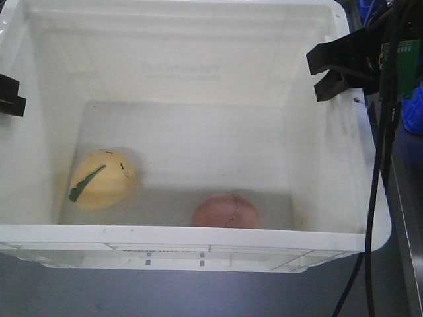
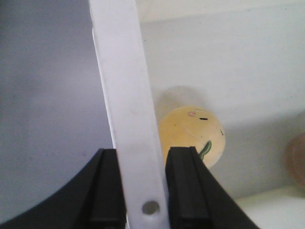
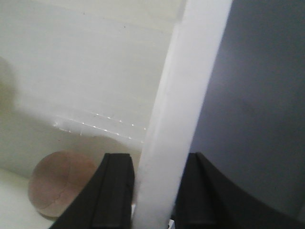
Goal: Place moving items into box and shelve
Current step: 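Carry the white tote with both grippers toward the blue bin shelf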
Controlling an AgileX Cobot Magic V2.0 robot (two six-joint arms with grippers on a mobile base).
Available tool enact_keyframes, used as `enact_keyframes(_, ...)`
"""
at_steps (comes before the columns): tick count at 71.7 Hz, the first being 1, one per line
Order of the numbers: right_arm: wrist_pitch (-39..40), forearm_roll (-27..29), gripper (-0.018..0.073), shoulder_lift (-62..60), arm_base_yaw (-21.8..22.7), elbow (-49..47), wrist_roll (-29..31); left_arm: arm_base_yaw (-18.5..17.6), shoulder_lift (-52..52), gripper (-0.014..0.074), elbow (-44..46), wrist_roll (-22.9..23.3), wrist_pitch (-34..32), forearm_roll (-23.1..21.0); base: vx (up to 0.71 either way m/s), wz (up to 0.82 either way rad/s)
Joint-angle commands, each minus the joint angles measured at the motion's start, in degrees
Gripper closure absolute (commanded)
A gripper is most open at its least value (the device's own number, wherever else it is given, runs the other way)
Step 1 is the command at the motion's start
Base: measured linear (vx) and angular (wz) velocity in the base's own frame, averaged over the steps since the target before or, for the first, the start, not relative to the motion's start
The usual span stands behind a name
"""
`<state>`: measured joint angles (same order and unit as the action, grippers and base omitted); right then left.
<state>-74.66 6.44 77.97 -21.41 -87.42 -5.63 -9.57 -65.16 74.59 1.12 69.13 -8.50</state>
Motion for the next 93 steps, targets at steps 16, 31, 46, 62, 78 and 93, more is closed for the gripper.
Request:
enact_keyframes(16, 3.9, 2.0, 0.0571, -2.2, -0.1, -2.7, 1.3, 0.0, 1.8, 0.0613, 2.5, -0.8, -6.5, -2.7, 0.33, -0.31)
enact_keyframes(31, 3.4, 2.0, 0.0571, -2.2, -0.1, -2.7, 1.3, 0.0, 1.8, 0.0613, 2.5, -0.8, -6.5, -2.8, 0.35, -0.29)
enact_keyframes(46, 3.3, 2.0, 0.0571, -2.2, -0.1, -2.7, 1.3, 0.0, 1.8, 0.0613, 2.5, -0.8, -6.5, -2.8, 0.36, -0.27)
enact_keyframes(62, 3.2, 2.0, 0.0571, -2.2, -0.1, -2.7, 1.3, 0.0, 1.7, 0.0613, 2.5, -0.8, -6.6, -2.8, 0.38, -0.20)
enact_keyframes(78, 3.2, 2.0, 0.0571, -2.2, -0.1, -2.7, 1.3, 0.0, 1.7, 0.0613, 2.5, -0.8, -6.6, -2.8, 0.40, -0.09)
enact_keyframes(93, 3.1, 2.0, 0.0571, -2.2, -0.1, -2.7, 1.3, 0.0, 1.7, 0.0613, 2.5, -0.8, -6.6, -2.8, 0.41, -0.03)
